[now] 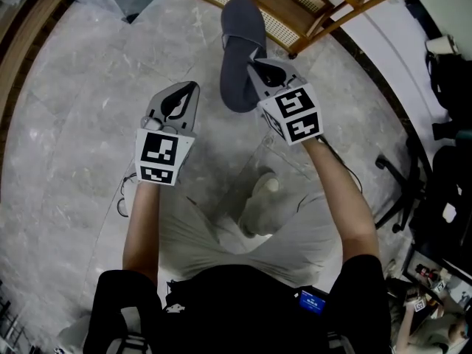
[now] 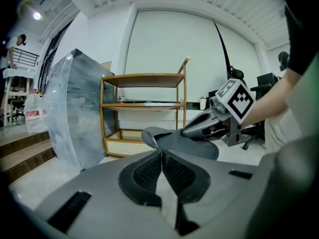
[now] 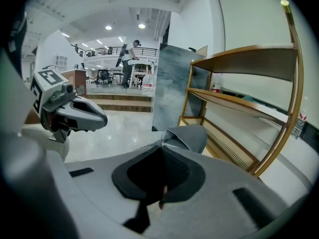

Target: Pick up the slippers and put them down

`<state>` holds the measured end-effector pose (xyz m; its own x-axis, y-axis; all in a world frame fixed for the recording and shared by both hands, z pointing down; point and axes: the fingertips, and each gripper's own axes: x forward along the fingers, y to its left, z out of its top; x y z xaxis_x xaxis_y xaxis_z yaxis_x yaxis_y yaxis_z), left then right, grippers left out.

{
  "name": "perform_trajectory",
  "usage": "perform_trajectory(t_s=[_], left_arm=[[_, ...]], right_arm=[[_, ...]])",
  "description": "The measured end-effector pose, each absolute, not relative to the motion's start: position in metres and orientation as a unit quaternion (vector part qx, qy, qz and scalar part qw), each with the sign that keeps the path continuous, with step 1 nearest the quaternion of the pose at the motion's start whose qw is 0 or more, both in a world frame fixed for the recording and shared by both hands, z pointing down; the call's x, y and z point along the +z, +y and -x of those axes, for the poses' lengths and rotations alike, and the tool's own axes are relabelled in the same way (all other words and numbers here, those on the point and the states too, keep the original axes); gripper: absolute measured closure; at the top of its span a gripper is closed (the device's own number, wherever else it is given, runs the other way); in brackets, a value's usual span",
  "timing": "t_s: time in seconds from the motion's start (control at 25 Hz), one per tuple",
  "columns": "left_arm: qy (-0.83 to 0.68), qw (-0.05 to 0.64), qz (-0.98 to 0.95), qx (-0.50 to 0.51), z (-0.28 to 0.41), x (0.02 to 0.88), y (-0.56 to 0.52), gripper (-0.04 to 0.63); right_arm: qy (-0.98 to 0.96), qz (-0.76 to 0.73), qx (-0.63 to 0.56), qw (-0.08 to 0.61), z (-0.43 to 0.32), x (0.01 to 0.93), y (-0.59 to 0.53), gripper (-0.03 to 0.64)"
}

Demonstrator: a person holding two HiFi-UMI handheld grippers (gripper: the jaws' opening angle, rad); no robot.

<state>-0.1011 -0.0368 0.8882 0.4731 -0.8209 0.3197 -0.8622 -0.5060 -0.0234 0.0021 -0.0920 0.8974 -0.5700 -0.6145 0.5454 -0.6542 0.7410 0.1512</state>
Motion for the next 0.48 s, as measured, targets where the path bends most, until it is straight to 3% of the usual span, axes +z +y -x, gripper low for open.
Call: perform_trajectory(t_s=[0.48], left_arm=[[-0.494, 0.079, -0.851, 0.16, 0.102, 0.91, -0.036, 0.589]], right_arm=[[-0.886, -0.336, 0.073, 0.31, 0.014, 0.978, -0.097, 0.612]])
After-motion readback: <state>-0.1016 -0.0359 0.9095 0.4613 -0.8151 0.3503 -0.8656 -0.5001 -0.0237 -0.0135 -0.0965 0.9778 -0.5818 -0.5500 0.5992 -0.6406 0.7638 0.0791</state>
